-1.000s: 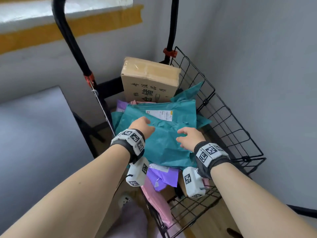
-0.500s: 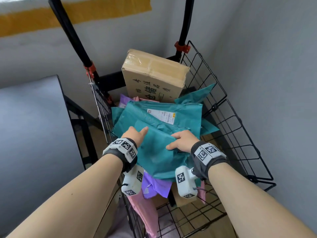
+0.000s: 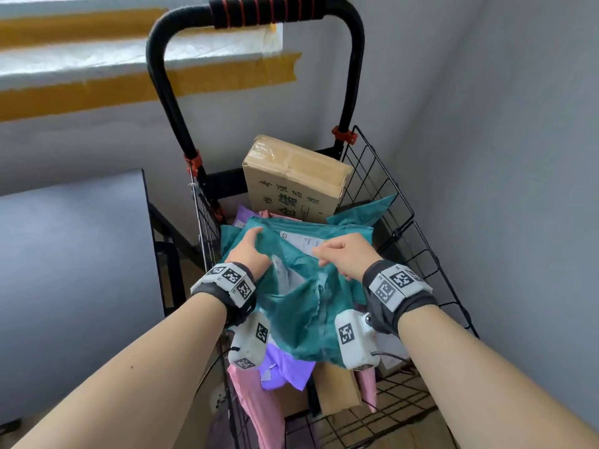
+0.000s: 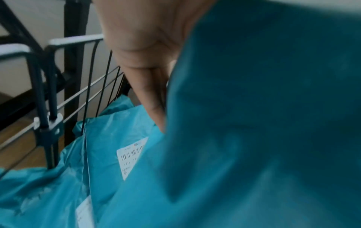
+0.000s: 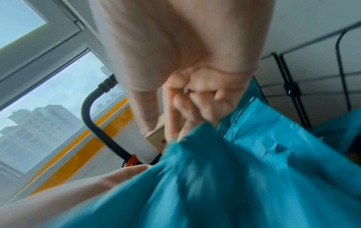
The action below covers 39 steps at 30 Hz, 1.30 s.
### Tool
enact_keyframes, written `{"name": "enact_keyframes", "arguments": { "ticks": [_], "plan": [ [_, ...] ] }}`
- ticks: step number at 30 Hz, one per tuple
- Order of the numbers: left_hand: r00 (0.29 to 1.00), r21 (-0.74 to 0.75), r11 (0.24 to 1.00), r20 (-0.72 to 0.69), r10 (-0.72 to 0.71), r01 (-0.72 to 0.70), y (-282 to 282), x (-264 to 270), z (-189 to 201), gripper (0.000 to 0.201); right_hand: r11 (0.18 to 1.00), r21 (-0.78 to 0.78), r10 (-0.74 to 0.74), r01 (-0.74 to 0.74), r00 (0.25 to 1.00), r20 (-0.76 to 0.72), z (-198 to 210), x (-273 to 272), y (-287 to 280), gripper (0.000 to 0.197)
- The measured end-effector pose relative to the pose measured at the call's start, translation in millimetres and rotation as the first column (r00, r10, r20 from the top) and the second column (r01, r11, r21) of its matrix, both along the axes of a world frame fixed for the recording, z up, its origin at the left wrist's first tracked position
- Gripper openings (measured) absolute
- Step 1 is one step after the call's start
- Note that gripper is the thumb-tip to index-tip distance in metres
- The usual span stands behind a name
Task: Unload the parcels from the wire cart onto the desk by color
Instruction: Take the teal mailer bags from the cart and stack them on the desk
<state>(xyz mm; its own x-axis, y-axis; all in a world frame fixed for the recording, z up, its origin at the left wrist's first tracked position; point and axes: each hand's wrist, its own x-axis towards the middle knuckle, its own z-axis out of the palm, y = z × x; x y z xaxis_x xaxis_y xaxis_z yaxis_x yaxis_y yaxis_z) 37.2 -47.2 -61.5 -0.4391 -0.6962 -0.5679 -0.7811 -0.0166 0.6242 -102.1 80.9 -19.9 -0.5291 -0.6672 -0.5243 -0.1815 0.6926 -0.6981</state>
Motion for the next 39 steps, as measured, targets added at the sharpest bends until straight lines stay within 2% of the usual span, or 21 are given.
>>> {"name": "enact_keyframes", "arguments": {
  "ticks": [2, 4, 5, 7, 9, 11, 13, 15, 17, 19, 23, 28, 32, 37, 39],
  "plan": [
    [0.997, -0.048, 0.999, -0.074, 0.017, -0.020, -0.3, 6.1, 15.4, 0.079, 0.997, 0.019, -0.076, 0.078, 0.993, -0.089, 6.8, -8.4, 2.7, 0.022],
    [0.981, -0.038, 0.995, -0.173, 0.084, -0.092, -1.4, 12.1, 31.9, 0.087, 0.996, 0.059, -0.069, 0.074, 0.994, -0.083, 13.3, -8.8, 4.1, 0.021],
    [0.969, -0.021, 0.992, -0.220, 0.115, -0.123, -2.3, 14.4, 40.2, 0.085, 0.995, 0.077, -0.059, 0.065, 0.995, -0.075, 15.9, -6.6, 3.7, 0.019],
    [0.947, -0.021, 0.987, -0.287, 0.145, -0.157, -2.6, 19.5, 57.9, 0.068, 0.994, 0.092, -0.045, 0.050, 0.998, -0.053, 21.5, 0.8, 2.0, 0.021],
    [0.932, -0.048, 0.981, -0.325, 0.162, -0.187, -1.7, 26.7, 75.7, 0.051, 0.995, 0.098, -0.010, 0.011, 1.000, -0.005, 26.7, 10.5, -1.6, 0.041],
    [0.902, -0.030, 0.973, -0.382, 0.200, -0.229, -0.6, 37.0, 90.5, 0.045, 0.992, 0.110, 0.063, -0.069, 0.996, 0.057, 31.0, 21.0, -6.3, 0.061],
    [0.863, 0.027, 0.955, -0.422, 0.279, -0.296, 0.1, 50.2, 101.4, 0.042, 0.987, 0.102, 0.111, -0.124, 0.986, 0.128, 35.5, 32.7, -11.0, 0.071],
    [0.814, 0.089, 0.926, -0.452, 0.365, -0.367, 1.8, 66.6, 110.6, 0.037, 0.985, 0.053, 0.150, -0.165, 0.966, 0.212, 41.2, 43.8, -16.0, 0.065],
    [0.783, 0.117, 0.908, -0.470, 0.408, -0.402, 3.9, 87.0, 119.9, 0.031, 0.978, -0.006, 0.201, -0.209, 0.934, 0.296, 47.8, 57.5, -23.1, 0.044],
    [0.759, 0.117, 0.889, -0.478, 0.442, -0.443, 3.2, 110.9, 127.9, 0.029, 0.969, -0.043, 0.246, -0.245, 0.920, 0.304, 55.0, 75.7, -31.7, 0.029],
    [0.667, 0.135, 0.818, -0.513, 0.540, -0.559, -5.0, 169.1, 145.2, 0.027, 0.955, -0.113, 0.295, -0.274, 0.920, 0.259, 72.5, 121.3, -55.6, 0.029],
    [0.555, 0.165, 0.724, -0.536, 0.636, -0.670, -18.6, 255.1, 169.1, 0.019, 0.948, -0.245, 0.294, -0.203, 0.853, 0.431, 89.9, 198.3, -87.6, 0.015],
    [0.531, 0.136, 0.692, -0.544, 0.650, -0.709, -32.7, 320.7, 172.8, 0.029, 0.934, -0.296, 0.319, -0.201, 0.841, 0.437, 94.9, 265.9, -113.7, 0.017],
    [0.558, 0.050, 0.701, -0.567, 0.606, -0.711, -57.9, 414.1, 172.7, 0.049, 0.945, -0.285, 0.263, -0.160, 0.890, 0.372, 95.0, 362.1, -152.9, 0.018],
    [0.577, 0.040, 0.710, -0.551, 0.603, -0.703, -68.2, 451.8, 170.0, 0.053, 0.945, -0.299, 0.237, -0.135, 0.911, 0.338, 91.8, 397.0, -169.2, 0.027]
  ]
}}
